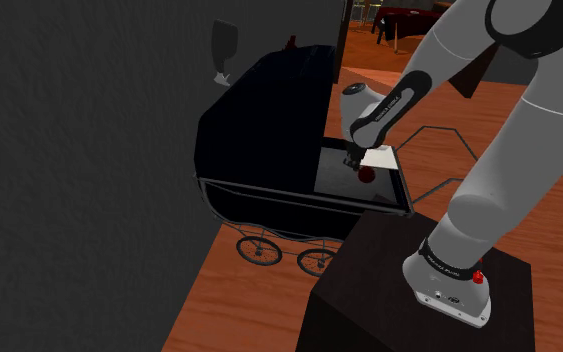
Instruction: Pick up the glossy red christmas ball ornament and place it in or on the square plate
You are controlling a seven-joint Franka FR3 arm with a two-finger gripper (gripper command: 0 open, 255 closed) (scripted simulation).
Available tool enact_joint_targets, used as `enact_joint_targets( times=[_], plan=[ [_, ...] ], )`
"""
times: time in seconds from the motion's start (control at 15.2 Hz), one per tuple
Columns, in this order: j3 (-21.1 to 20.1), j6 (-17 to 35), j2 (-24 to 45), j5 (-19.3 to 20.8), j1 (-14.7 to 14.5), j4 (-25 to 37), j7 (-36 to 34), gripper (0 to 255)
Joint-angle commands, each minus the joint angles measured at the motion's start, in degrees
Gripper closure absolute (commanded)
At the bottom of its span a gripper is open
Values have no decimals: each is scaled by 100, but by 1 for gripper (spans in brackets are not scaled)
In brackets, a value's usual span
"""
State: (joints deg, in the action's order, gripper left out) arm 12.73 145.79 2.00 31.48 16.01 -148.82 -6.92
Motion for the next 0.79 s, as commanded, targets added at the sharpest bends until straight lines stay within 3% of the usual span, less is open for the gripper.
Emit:
enact_joint_targets(
  times=[0.0,0.07,0.26,0.4,0.73],
  plan=[
    [0,0,0,0,0,0,0,255],
    [0,0,0,0,0,0,0,0],
    [368,388,-1049,-1089,248,-811,2077,0],
    [917,320,-1694,-1857,205,-1164,3582,0],
    [1179,730,-1382,-2063,36,-1244,3889,0]
  ],
)
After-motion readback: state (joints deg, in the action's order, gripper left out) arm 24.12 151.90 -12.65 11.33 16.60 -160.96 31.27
